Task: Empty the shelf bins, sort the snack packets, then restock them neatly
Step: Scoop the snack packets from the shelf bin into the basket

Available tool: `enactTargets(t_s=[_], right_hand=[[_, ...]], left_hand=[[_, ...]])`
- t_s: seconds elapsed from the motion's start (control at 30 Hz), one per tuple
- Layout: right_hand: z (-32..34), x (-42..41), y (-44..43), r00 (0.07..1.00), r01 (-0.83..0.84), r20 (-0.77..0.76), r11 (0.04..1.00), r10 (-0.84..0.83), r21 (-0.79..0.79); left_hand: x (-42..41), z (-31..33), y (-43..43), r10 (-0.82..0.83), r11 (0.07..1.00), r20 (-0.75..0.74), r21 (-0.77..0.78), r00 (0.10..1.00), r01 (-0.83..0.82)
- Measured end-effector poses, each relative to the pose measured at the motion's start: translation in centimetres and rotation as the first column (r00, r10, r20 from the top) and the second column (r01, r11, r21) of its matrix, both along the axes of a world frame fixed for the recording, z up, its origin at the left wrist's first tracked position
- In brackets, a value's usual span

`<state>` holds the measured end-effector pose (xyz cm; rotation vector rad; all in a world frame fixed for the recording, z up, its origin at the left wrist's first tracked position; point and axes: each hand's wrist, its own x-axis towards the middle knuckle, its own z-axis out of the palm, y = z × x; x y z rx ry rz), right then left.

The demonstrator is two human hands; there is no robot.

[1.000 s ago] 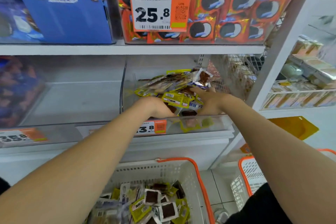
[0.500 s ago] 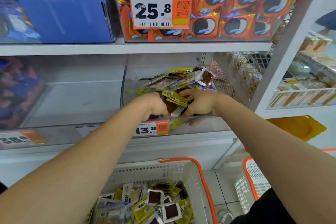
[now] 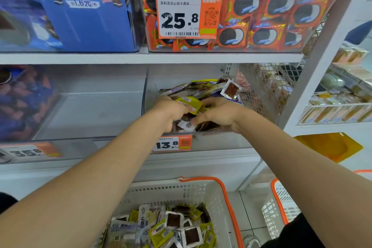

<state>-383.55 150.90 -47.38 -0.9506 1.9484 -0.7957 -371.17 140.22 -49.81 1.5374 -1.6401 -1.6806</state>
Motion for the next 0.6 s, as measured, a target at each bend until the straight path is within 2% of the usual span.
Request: enactTargets(t_s=[0.07, 0.2, 0.33, 0.43, 0.5, 0.57, 0.6], right_hand=[[0.9, 0.5, 0.4, 0.995, 0.051, 0.088, 0.993, -0.041, -0.103], [2.2, 1.5, 1.4, 0.979, 0.178, 0.148, 0.942, -0.141, -0.284], [2.4, 4.2, 3.5, 0.95, 0.271, 0.252, 0.881, -0.182, -0.387], [1.7, 6.6, 5.1, 0.89, 0.376, 0.396, 0.852, -0.225, -0.364], [1.0, 8.0, 6.2, 0.816, 0.409, 0.537, 0.869, -0.213, -0.277], [0.7, 9.6, 7.7, 0.763, 0.355, 0.619, 0.922, -0.187, -0.158], [0.6, 10.4, 8.4, 0.769, 0.291, 0.617, 0.951, -0.167, -0.107]], left_hand=[[0.3, 1.2, 0.4, 0.039, 0.999, -0.067, -0.014, 0.997, -0.04], [1.6, 4.2, 1.7, 0.111, 0.992, -0.246, -0.03, 0.963, -0.122], [4.6, 6.2, 4.0, 0.041, 0.994, -0.308, -0.08, 0.95, -0.068], [7.9, 6.6, 5.7, 0.013, 0.99, -0.344, -0.129, 0.939, -0.061], [10.5, 7.1, 7.1, -0.01, 0.992, -0.342, -0.123, 0.94, -0.034], [12.8, 7.1, 8.1, -0.087, 0.994, -0.299, -0.09, 0.95, 0.062], [13.8, 7.1, 8.5, -0.155, 0.987, -0.254, -0.084, 0.955, 0.138]])
